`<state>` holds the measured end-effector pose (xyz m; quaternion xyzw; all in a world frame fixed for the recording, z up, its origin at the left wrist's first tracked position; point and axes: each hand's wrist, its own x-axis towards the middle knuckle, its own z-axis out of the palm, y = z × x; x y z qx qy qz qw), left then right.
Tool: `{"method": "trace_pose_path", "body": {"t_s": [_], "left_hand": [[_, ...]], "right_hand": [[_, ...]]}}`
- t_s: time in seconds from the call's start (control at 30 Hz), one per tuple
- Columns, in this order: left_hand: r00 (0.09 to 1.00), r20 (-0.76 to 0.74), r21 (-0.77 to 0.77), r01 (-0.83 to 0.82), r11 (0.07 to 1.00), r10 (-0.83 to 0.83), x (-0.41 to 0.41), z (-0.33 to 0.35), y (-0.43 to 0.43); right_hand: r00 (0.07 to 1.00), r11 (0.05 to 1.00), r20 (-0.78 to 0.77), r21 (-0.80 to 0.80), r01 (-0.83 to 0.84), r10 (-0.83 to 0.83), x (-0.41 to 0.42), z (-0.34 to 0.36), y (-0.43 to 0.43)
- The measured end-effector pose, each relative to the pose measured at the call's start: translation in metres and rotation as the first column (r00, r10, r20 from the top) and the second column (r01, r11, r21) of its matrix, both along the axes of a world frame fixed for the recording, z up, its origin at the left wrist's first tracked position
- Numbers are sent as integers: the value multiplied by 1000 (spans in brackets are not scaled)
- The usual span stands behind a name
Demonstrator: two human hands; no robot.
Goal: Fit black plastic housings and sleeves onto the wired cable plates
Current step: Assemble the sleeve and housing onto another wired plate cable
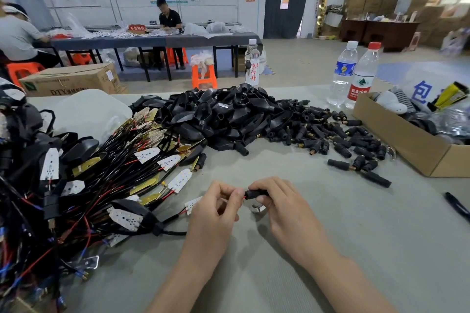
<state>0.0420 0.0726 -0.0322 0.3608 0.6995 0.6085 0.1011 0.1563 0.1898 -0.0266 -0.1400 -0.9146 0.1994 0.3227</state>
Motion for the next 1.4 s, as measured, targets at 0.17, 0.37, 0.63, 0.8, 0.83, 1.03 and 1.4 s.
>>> {"method": "trace_pose_path", "body": {"t_s": [0.17, 0.37, 0.63, 0.8, 0.83, 1.03, 1.4], "left_hand": [[971, -236, -69, -67, 995, 49, -4, -7, 0], [920, -386, -67, -98, 993, 65, -2, -6, -2], [872, -484, -46, -115, 992, 79, -2, -5, -3], [812, -580, -129, -173, 977, 67, -5, -4, -9], [797, -601, -146, -181, 973, 58, -6, -3, -11], [788, -615, -148, -160, 976, 36, -9, -3, -11], [793, -607, -90, -131, 987, 50, -7, -1, -8]], "right_hand": [[999, 999, -20, 26, 27, -26, -1, -1, 2], [996, 996, -39, -31, 82, -83, 2, 1, 5], [997, 998, 64, 20, 51, -52, 0, -1, 4], [994, 996, 58, 8, 89, -90, 3, -3, 11], [992, 994, 64, 14, 105, -105, 4, -4, 12], [991, 997, 113, 50, 64, -69, 3, -2, 7], [990, 1000, 141, -4, -2, 3, 6, 7, 2]]}}
